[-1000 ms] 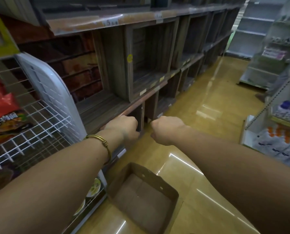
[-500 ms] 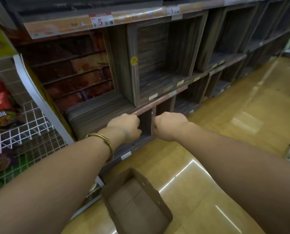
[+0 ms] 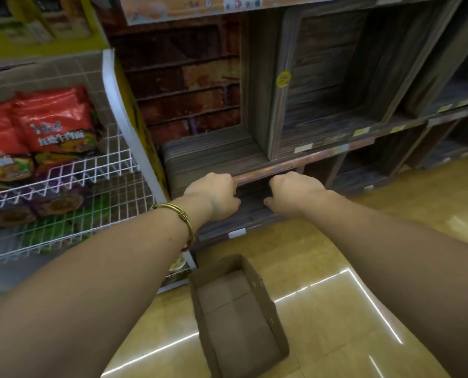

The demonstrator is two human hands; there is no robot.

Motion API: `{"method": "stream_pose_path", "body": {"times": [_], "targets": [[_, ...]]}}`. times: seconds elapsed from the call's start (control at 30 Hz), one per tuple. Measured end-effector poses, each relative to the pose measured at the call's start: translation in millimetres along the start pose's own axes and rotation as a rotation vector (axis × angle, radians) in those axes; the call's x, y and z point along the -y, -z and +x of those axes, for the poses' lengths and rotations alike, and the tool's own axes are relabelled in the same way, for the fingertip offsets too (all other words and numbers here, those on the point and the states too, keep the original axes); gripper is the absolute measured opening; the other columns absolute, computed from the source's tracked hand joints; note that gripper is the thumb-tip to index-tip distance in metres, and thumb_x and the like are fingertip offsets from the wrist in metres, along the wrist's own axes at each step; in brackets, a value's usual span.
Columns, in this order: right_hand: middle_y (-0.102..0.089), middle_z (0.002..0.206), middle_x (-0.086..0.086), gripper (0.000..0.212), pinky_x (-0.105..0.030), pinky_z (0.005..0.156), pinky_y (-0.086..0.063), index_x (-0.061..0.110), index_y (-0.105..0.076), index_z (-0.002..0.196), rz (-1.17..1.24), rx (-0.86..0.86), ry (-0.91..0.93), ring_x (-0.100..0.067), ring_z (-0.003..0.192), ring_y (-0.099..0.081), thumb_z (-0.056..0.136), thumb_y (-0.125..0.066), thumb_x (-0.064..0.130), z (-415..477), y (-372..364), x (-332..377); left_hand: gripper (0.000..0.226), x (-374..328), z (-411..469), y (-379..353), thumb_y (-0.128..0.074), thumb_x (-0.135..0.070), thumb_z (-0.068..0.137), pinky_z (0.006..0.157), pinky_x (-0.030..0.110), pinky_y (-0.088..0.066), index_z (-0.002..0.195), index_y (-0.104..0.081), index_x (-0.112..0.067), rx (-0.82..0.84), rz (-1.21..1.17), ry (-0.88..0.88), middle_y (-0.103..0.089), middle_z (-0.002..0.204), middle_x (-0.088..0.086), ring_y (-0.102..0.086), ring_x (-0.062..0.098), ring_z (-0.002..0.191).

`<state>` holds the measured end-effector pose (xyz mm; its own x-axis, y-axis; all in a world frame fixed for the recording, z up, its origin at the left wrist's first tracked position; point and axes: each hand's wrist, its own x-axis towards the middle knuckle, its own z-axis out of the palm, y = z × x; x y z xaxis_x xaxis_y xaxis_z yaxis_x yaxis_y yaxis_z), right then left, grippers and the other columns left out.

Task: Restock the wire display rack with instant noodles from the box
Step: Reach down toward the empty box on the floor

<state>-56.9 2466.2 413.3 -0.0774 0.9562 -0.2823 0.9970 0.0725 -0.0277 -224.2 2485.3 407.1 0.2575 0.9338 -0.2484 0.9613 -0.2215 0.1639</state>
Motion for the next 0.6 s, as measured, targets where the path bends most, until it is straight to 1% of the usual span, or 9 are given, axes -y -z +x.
{"method": "stream_pose_path", "body": {"times": [0.07, 0.13, 0.2, 0.23, 0.33, 0.43, 0.53, 0.6], "targets": [[-0.056, 0.098, -0.005, 0.034, -0.036, 0.073, -0.046, 0.015, -0.057, 0.121, 0.025, 0.014, 0.000, -0.027, 0.090, -0.058, 0.098, -0.053, 0.040, 8, -6, 12, 0.033, 19, 2, -6, -0.056, -0.038, 0.092, 0.059, 0.030, -0.045, 0.065, -0.057, -0.018, 0.011, -0.044, 0.042, -0.060, 0.073, 0.002, -0.060, 0.024, 0.072], [-0.056, 0.101, -0.006, 0.034, -0.035, 0.074, -0.046, 0.014, -0.057, 0.122, 0.026, 0.052, 0.002, -0.028, 0.092, -0.057, 0.099, -0.053, 0.039, 14, -10, 22, 0.032, 37, 2, -10, -0.057, -0.039, 0.091, 0.062, 0.032, -0.051, 0.068, -0.060, -0.018, 0.030, -0.087, 0.072, -0.062, 0.075, 0.003, -0.062, 0.024, 0.072], [-0.055, 0.099, -0.005, 0.032, -0.035, 0.073, -0.045, 0.014, -0.056, 0.120, 0.019, 0.068, 0.005, -0.026, 0.088, -0.056, 0.100, -0.053, 0.038, 20, -14, 31, 0.028, 53, 0, -14, -0.057, -0.040, 0.091, 0.072, 0.038, -0.057, 0.080, -0.068, -0.017, 0.039, -0.125, 0.095, -0.067, 0.084, 0.003, -0.064, 0.025, 0.078], [-0.054, 0.097, -0.004, 0.031, -0.035, 0.072, -0.044, 0.014, -0.057, 0.119, 0.016, 0.067, 0.003, -0.025, 0.086, -0.055, 0.099, -0.054, 0.038, 23, -14, 35, 0.027, 60, -1, -15, -0.057, -0.039, 0.092, 0.076, 0.040, -0.058, 0.087, -0.070, -0.015, 0.040, -0.141, 0.104, -0.069, 0.088, 0.004, -0.065, 0.025, 0.082], [-0.054, 0.093, -0.003, 0.029, -0.034, 0.069, -0.044, 0.015, -0.057, 0.116, 0.006, 0.066, -0.005, -0.024, 0.083, -0.055, 0.099, -0.054, 0.038, 31, -17, 48, 0.029, 79, -2, -21, -0.057, -0.036, 0.093, 0.080, 0.039, -0.058, 0.099, -0.072, -0.012, 0.044, -0.167, 0.125, -0.069, 0.092, 0.006, -0.065, 0.026, 0.087], [-0.057, 0.095, -0.004, 0.030, -0.034, 0.068, -0.043, 0.015, -0.057, 0.116, -0.002, 0.063, -0.004, -0.024, 0.083, -0.056, 0.099, -0.054, 0.039, 40, -21, 58, 0.028, 93, 3, -28, -0.057, -0.035, 0.094, 0.078, 0.037, -0.057, 0.102, -0.071, -0.012, 0.052, -0.182, 0.134, -0.068, 0.096, 0.007, -0.064, 0.027, 0.089], [-0.061, 0.109, -0.009, 0.033, -0.037, 0.073, -0.046, 0.013, -0.056, 0.118, 0.002, 0.109, 0.009, -0.031, 0.095, -0.060, 0.099, -0.053, 0.040, 45, -26, 62, 0.027, 100, 6, -37, -0.056, -0.036, 0.095, 0.078, 0.037, -0.056, 0.100, -0.070, -0.013, 0.089, -0.189, 0.129, -0.067, 0.097, 0.008, -0.063, 0.028, 0.090], [-0.059, 0.106, -0.008, 0.030, -0.036, 0.074, -0.047, 0.014, -0.057, 0.116, 0.009, 0.129, 0.008, -0.030, 0.093, -0.059, 0.099, -0.053, 0.039, 47, -30, 63, 0.025, 100, 7, -43, -0.056, -0.036, 0.095, 0.077, 0.037, -0.056, 0.097, -0.069, -0.014, 0.108, -0.193, 0.134, -0.067, 0.097, 0.009, -0.063, 0.028, 0.089]]}}
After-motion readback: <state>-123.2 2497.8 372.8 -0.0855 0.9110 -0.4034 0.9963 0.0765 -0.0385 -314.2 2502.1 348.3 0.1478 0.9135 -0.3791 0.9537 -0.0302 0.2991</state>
